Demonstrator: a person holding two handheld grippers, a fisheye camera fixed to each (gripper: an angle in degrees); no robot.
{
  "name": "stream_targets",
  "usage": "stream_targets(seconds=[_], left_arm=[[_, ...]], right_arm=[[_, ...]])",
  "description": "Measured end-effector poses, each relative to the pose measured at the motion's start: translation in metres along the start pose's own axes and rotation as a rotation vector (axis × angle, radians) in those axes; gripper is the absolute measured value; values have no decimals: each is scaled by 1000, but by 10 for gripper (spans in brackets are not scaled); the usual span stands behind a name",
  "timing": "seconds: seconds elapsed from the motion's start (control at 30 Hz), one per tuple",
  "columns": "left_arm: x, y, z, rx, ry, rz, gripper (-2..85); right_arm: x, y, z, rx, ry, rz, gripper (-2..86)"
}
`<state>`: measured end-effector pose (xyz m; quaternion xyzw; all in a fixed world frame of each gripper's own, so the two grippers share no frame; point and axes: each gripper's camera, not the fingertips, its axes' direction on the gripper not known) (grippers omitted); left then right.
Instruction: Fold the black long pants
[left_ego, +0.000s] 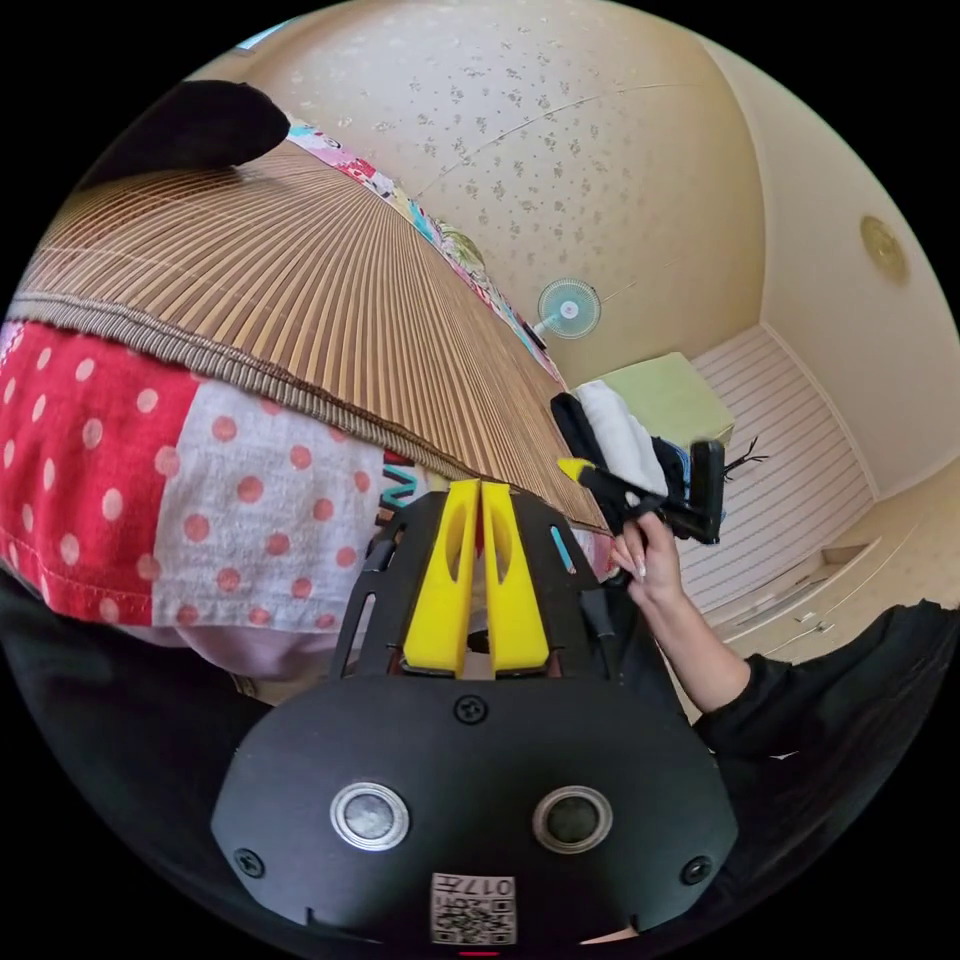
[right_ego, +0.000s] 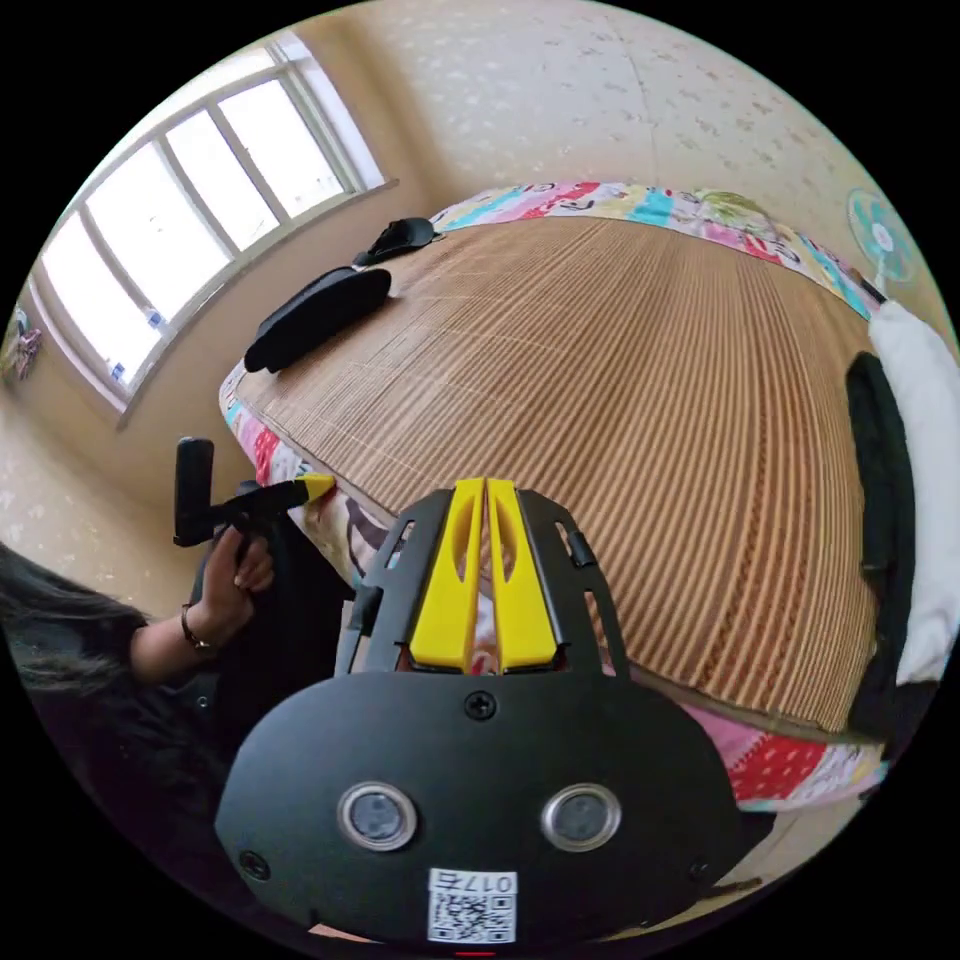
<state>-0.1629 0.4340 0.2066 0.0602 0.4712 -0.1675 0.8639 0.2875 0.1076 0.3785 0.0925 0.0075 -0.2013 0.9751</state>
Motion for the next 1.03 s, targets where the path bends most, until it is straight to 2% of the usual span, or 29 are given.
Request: stream_targets(seconds=[0.1,0.17,0.27,0.37,0.47,0.63,0.73,0.77,0.83,0.93,1.0,1.03], left_arm=[[8,2,3,-24,-40,25,-10],[19,5,7,-45,-102,43,-10],[39,12,15,-68,-200,92,-10],[54,17,23,-85,-270,138,-9],[56,20,27,-86,-282,137,-9],[53,25,29,-87,-259,114,-9],[56,28,31,-92,-271,112,-9],[57,29,32,-97,-279,117,-9],[59,29,34,-104,-289,130,-9],[55,29,36,-106,-274,118,-9],[50,29,36,-104,-251,99,-9],[48,29,36,-103,-237,88,-9]], right_arm=[[40,83,-50,132,179,218,5],[68,134,-92,257,279,442,6],[104,161,-151,417,189,602,7],[118,178,-207,588,136,580,9],[129,181,-253,754,223,591,12],[167,146,-296,773,325,558,34],[207,123,-263,701,453,506,65],[227,112,-237,607,379,465,78],[242,106,-212,570,296,509,84],[210,104,-223,623,347,524,49],[190,100,-231,690,215,492,34],[177,97,-233,746,71,421,29]])
